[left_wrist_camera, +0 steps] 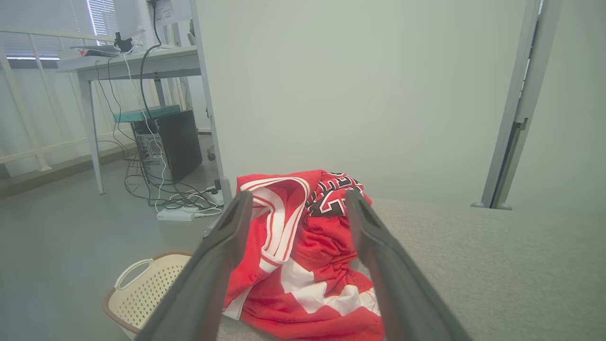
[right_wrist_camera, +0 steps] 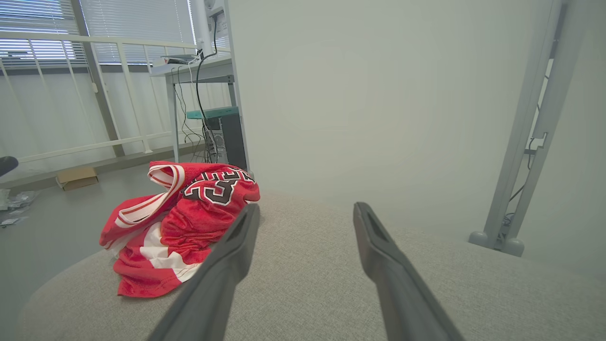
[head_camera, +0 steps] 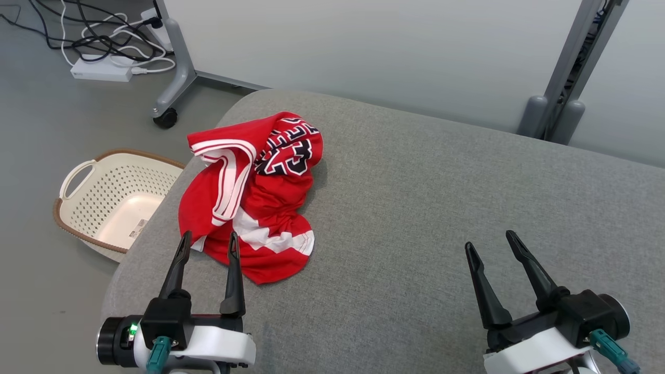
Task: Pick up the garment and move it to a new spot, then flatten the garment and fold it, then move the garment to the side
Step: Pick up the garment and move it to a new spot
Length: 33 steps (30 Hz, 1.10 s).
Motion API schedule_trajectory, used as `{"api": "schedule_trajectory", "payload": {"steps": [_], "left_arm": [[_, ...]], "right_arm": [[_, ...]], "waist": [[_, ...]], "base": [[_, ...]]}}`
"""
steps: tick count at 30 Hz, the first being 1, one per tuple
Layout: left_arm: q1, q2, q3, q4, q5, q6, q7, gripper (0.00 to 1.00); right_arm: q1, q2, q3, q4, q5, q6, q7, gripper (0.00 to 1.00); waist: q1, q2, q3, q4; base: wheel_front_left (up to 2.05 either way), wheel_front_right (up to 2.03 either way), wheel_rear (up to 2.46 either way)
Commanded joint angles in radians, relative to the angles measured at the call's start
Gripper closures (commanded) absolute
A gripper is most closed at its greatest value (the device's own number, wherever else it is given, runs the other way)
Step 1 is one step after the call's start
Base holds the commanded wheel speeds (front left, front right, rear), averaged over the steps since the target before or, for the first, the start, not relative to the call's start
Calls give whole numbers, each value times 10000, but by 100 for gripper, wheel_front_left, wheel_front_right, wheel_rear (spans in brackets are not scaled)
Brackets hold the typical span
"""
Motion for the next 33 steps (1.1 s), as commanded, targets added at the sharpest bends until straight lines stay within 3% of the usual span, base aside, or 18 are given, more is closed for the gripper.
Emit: {"api": "schedule_trajectory", "payload": {"steps": [1, 11, 21, 26, 33], "left_arm": [[-79, 37, 2, -55, -67, 79, -52, 0], [-940, 37, 236, 84, -824, -214, -52, 0], [-4017, 39, 406, 1792, -1660, -880, -44, 0], [-5191, 48, 324, 2897, -1761, -610, -43, 0], [-6929, 51, 188, 6052, -1667, 38, 815, 0]], "right_arm": [[-89, -73, -24, 14, -60, 15, -71, 0], [-453, -76, -26, 55, -412, 15, -71, 0], [-1100, -75, -284, 121, -1148, 9, -71, 0], [-1211, -76, -214, 223, -1079, 9, -71, 0], [-1448, -176, 787, 554, -27, 9, -71, 0]], "waist": [[0, 0, 44, 42], [0, 0, 837, -146], [0, 0, 2450, -602], [0, 0, 2885, -661], [0, 0, 3142, -708]], "base": [[0, 0, 0], [0, 0, 0], [0, 0, 0], [0, 0, 0], [0, 0, 0]]}}
